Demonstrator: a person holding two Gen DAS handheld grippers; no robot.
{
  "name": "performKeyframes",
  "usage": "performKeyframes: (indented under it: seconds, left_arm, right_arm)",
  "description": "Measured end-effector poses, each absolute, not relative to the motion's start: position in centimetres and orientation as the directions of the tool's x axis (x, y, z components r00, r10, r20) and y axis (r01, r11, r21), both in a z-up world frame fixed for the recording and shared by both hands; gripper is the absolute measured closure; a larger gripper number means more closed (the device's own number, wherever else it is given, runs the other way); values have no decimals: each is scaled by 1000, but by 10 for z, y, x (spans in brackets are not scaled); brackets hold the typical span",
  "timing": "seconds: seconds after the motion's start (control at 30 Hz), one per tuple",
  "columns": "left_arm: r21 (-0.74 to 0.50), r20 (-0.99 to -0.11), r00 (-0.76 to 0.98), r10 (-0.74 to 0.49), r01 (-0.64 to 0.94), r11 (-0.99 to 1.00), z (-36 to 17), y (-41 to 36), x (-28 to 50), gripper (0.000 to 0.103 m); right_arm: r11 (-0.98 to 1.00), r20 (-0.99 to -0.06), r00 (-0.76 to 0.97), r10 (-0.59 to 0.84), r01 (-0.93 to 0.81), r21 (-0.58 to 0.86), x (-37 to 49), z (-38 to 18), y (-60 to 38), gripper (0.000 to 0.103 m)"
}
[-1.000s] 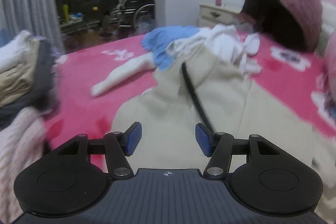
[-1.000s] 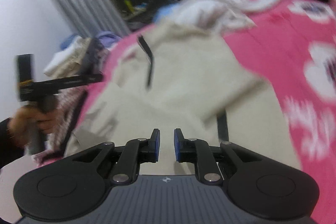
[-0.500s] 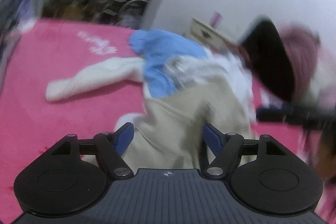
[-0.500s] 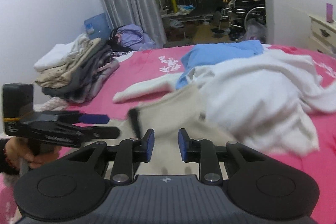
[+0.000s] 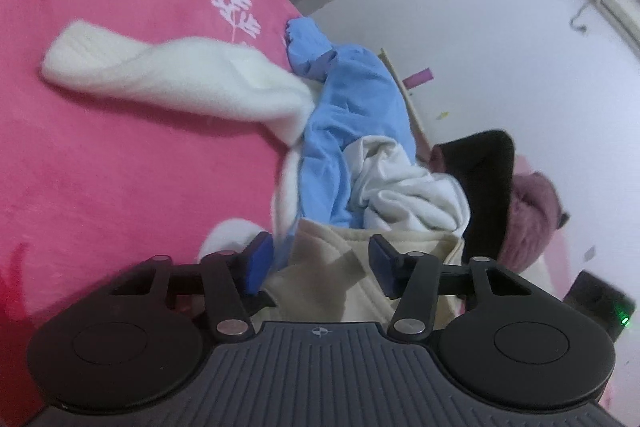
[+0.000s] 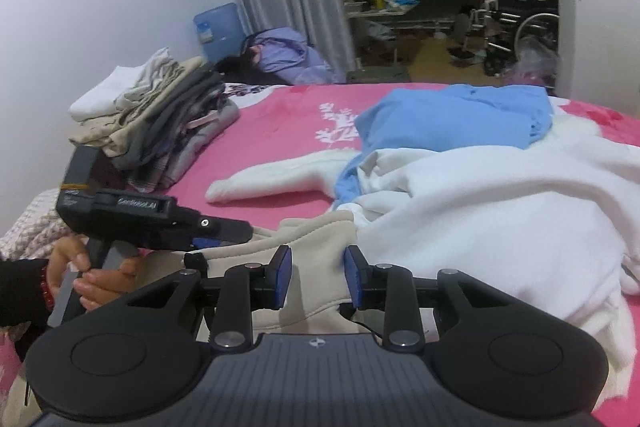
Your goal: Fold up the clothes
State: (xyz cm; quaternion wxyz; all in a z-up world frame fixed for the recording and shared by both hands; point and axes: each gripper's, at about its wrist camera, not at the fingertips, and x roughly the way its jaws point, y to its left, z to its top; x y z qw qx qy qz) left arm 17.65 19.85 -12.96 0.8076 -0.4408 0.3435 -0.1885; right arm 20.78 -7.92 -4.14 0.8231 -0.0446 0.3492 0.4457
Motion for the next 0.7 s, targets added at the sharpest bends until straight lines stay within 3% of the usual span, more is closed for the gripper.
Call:
performKeyframes:
  seconds: [0.07, 0.23, 0.4, 0.43, 0.5, 0.7]
  left_arm:
    - [-840, -385, 696, -606, 6, 542, -130, 197, 177, 62]
    - [-825, -401, 706, -583, -1, 566, -130, 192, 180, 63]
    - [-830, -391, 720, -574, -6, 558, -128, 189, 182, 67]
    - [-824, -391, 724, -568, -2, 566, -126, 187, 180, 73]
    - [-818, -389, 733, -558, 4, 576, -122, 186, 177, 78]
    - [-809, -363, 750, -552, 40, 586, -105, 181, 165, 83]
  right_arm:
    - [592, -614, 352, 706, -769, 240, 210, -42, -78, 71]
    - [619, -631, 358, 689, -743, 254, 222, -46, -75, 71]
    - [616, -629, 310, 713, -705, 351, 233, -52, -73, 61]
    - [613, -632, 306, 712, -710, 347, 232, -53, -71, 63]
    - [615, -641, 317, 699, -724, 312, 226, -50, -69, 82]
    - [608, -634, 330, 699, -741, 285, 212, -38, -77, 91]
